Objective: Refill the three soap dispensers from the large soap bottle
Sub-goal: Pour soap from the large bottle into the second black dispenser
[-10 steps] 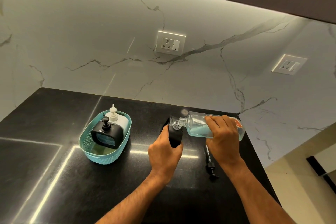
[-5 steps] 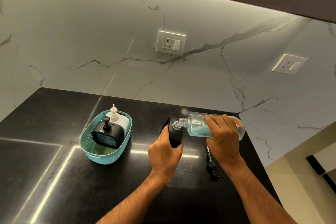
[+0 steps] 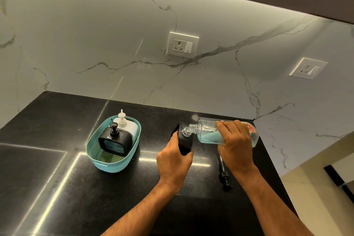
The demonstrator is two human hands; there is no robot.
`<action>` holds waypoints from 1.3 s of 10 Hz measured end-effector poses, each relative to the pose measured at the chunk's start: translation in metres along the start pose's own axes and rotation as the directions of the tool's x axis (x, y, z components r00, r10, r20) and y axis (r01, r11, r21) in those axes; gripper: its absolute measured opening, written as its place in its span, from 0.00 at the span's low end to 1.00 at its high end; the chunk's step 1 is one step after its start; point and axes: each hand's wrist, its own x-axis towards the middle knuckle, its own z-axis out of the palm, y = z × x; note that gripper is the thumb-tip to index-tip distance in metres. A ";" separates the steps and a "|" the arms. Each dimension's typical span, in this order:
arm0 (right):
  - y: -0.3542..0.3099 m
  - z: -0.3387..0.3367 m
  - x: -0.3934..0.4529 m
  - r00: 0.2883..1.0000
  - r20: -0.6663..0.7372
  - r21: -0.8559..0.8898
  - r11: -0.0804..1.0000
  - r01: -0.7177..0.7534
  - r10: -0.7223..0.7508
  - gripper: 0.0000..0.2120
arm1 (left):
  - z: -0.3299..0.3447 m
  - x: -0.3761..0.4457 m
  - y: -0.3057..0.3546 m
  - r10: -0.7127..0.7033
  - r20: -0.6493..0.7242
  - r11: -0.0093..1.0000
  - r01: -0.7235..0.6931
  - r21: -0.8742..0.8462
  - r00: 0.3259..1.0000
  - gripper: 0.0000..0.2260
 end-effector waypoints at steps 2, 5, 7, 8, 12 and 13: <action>0.001 0.001 0.001 1.000 0.010 -0.004 1.000 0.007 -0.007 0.31 | 0.000 0.001 -0.001 0.002 0.003 1.000 -0.002 -0.001 1.000 0.26; -0.001 -0.001 0.004 1.000 0.004 -0.011 1.000 0.018 -0.018 0.30 | 0.002 0.003 -0.001 -0.007 0.003 1.000 0.007 0.017 1.000 0.25; 0.001 -0.001 0.004 1.000 0.004 -0.014 1.000 0.021 -0.021 0.30 | 0.002 0.002 0.000 -0.008 0.008 1.000 0.008 0.010 1.000 0.26; 0.002 -0.001 0.003 1.000 0.005 -0.016 1.000 0.024 -0.024 0.30 | 0.002 0.003 0.000 -0.006 0.009 1.000 0.006 0.009 1.000 0.26; 0.001 -0.004 0.005 0.999 0.016 -0.018 0.999 0.027 -0.027 0.29 | 0.000 0.002 0.002 -0.005 0.017 1.000 0.005 0.015 1.000 0.28; 0.001 -0.005 0.005 0.999 0.016 -0.020 0.999 0.034 -0.034 0.29 | -0.001 0.002 0.002 -0.009 0.023 1.000 0.009 0.008 1.000 0.28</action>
